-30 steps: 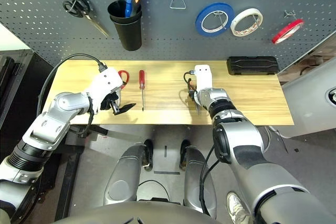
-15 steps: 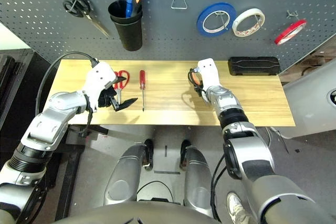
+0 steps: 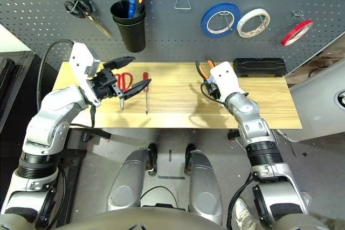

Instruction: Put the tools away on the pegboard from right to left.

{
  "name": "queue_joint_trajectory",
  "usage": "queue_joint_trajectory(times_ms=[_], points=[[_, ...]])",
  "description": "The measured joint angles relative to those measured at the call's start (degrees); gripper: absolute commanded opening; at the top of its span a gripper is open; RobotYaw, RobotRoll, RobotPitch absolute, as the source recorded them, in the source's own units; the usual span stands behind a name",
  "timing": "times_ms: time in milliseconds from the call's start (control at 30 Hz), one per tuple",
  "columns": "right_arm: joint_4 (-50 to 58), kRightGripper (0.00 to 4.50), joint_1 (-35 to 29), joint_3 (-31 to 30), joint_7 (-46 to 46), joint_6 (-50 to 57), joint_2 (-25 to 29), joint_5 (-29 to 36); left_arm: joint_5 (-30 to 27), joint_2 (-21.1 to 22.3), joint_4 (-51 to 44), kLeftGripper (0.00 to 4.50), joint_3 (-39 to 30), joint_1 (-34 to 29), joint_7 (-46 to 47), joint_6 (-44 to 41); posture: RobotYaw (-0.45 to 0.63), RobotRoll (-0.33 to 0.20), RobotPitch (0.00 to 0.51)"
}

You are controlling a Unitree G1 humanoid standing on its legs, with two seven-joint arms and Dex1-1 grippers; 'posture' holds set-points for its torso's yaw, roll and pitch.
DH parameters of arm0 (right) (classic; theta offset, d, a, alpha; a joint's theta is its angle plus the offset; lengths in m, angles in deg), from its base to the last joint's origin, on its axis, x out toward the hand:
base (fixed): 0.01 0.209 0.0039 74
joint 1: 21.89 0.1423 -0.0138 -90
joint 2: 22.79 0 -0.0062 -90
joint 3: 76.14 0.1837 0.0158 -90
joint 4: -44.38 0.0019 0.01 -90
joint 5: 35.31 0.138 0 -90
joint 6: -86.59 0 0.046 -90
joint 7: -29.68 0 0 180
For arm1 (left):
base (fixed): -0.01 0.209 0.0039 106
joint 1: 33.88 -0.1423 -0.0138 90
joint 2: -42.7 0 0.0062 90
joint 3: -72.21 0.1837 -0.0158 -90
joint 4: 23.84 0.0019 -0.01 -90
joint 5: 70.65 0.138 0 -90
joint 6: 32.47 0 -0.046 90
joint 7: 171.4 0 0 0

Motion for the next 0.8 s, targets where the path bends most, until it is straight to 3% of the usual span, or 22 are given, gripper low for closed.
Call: queue_joint_trajectory(times_ms=[333, 800], points=[[1.75, 2.09, -0.64, 2.42, -1.60, -12.16, 0.26, 2.61, -1.48, -0.10, 0.45, 4.50, -1.57, 2.16, 1.13, 1.47, 0.21, 0.000, 0.211], [3.15, 2.09, 6.46, 2.44, 0.21, -22.16, -1.29, 2.94, -8.43, -2.13, -0.27, 4.50, -4.66, 4.71, 3.53, 1.91, 0.21, 0.000, 0.202]])
